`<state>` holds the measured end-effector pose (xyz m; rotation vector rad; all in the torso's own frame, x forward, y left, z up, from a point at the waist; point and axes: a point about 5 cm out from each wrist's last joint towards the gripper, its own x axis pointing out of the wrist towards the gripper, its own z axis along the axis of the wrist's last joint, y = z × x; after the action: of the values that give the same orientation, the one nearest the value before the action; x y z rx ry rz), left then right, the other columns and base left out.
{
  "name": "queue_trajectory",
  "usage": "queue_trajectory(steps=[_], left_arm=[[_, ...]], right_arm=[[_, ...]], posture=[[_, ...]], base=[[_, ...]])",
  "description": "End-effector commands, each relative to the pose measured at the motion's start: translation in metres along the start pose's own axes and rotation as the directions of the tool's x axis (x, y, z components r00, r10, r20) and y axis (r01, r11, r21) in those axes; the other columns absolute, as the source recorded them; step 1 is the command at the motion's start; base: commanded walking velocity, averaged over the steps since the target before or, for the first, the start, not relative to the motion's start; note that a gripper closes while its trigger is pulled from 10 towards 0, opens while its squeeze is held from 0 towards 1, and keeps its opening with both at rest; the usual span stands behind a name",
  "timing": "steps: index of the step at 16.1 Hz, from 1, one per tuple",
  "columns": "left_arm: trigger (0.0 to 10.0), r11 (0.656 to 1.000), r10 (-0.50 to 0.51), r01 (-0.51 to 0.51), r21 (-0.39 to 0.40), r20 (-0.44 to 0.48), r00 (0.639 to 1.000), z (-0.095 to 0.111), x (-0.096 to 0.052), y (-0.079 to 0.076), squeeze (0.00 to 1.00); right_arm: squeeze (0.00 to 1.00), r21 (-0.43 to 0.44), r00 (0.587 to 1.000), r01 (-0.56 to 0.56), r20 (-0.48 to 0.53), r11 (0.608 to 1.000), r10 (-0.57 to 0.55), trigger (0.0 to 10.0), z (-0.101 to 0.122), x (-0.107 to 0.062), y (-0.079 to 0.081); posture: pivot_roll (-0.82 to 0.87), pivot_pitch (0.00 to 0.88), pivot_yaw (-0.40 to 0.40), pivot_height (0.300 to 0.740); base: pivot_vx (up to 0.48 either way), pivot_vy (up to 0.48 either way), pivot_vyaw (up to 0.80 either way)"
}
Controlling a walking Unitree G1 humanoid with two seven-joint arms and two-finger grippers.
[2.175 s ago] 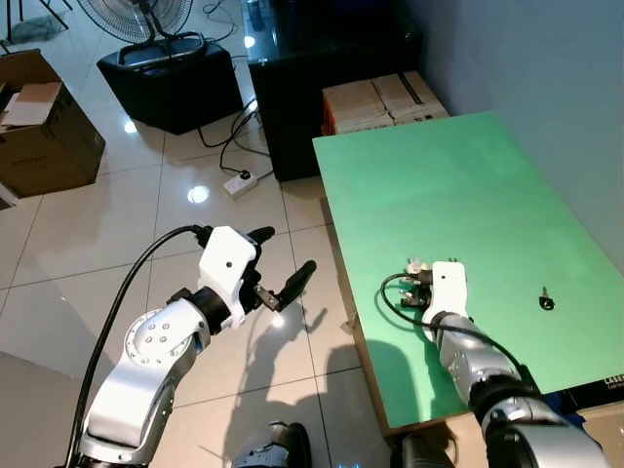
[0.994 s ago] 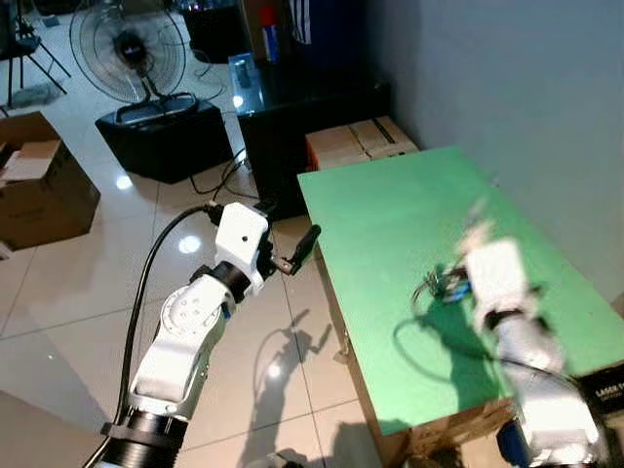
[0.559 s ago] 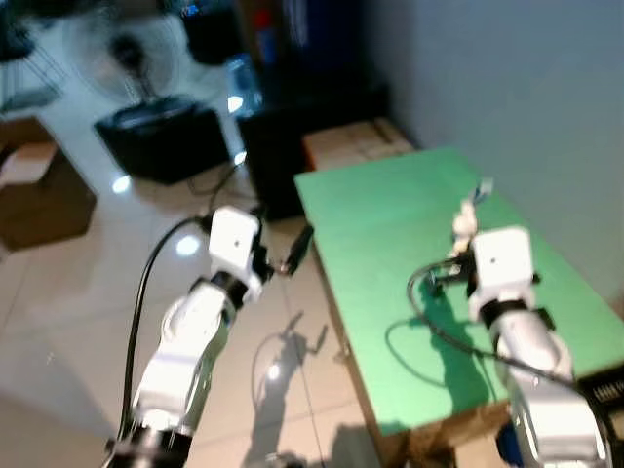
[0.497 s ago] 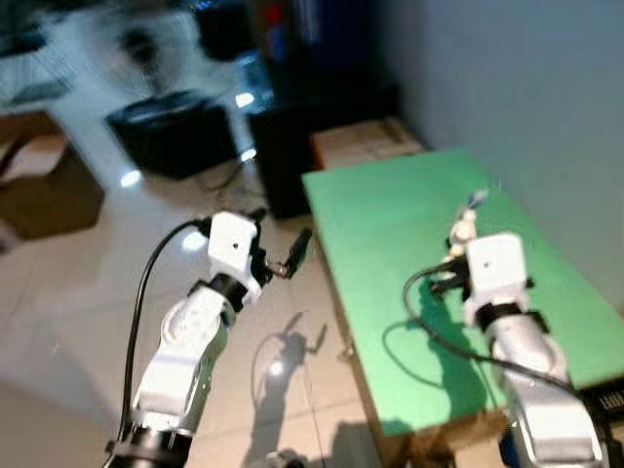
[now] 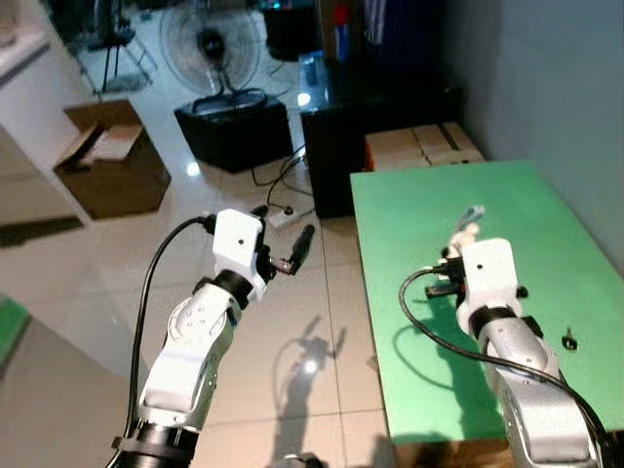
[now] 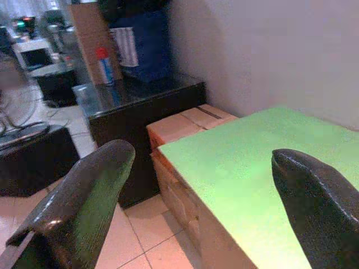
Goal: Hang keys on a hook
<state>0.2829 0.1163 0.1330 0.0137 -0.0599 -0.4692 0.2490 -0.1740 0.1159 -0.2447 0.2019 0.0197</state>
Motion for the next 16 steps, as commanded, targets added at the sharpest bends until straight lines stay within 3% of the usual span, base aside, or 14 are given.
queue_trajectory(steps=[1, 9, 13, 16], left_arm=[[10.0, 1.000, 0.001, 0.000, 0.009, -0.025, 1.000, -0.002, 0.001, 0.003, 0.00], [10.0, 1.000, 0.018, -0.018, 0.013, -0.015, 1.000, 0.001, -0.001, 0.000, 0.00], [10.0, 0.999, 0.032, -0.031, 0.041, -0.019, 0.999, 0.004, -0.003, 0.009, 0.00], [10.0, 0.997, 0.049, -0.047, 0.060, -0.029, 0.998, 0.004, -0.007, 0.015, 0.00]], right_arm=[[0.00, 0.001, 1.000, 0.016, -0.014, 1.000, -0.016, 10.0, -0.001, -0.003, 0.000], [0.00, 0.014, 1.000, -0.006, -0.008, 1.000, 0.006, 10.0, 0.004, -0.002, -0.001], [0.00, 0.019, 0.999, -0.044, 0.002, 0.999, 0.044, 10.0, 0.007, 0.002, 0.011], [0.00, 0.039, 0.998, -0.062, 0.010, 0.997, 0.061, 10.0, 0.006, 0.002, 0.015]], posture=[[-0.24, 0.000, 0.179, 0.740], [-0.21, 0.000, 0.139, 0.740], [-0.15, 0.000, 0.135, 0.740], [-0.13, 0.000, 0.124, 0.740]], base=[[0.000, 0.000, 0.00], [-0.271, 0.000, 0.00], [-0.323, 0.000, 0.00], [0.000, 0.000, 0.69]])
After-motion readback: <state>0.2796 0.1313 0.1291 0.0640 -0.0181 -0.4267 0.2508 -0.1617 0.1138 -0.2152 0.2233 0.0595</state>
